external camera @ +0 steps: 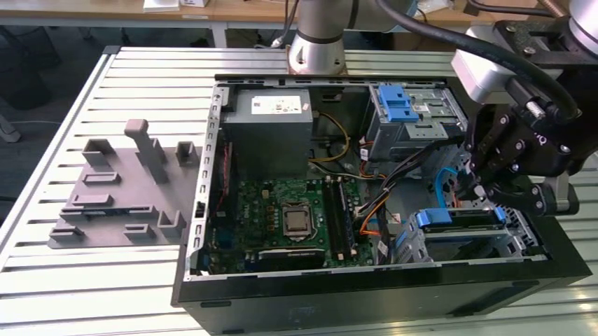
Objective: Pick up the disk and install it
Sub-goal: 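Insert the disk into the insertion slot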
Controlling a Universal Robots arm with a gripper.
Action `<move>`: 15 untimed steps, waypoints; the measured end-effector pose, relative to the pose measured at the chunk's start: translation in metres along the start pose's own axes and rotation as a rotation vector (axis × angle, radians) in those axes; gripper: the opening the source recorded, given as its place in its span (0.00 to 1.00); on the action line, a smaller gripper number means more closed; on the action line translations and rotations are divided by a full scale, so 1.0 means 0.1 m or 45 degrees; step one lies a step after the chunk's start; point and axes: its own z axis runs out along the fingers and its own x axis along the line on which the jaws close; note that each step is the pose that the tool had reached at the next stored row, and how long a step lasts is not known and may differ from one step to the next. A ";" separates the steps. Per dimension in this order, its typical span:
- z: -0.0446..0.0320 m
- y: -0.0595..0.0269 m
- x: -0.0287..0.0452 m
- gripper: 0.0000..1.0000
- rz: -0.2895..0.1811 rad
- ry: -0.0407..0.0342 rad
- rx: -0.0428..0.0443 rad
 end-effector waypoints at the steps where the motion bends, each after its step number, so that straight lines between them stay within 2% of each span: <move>1: 0.004 0.000 0.000 0.11 0.000 0.0000 0.000; 15: 0.038 -0.001 0.003 0.11 0.000 0.0001 0.000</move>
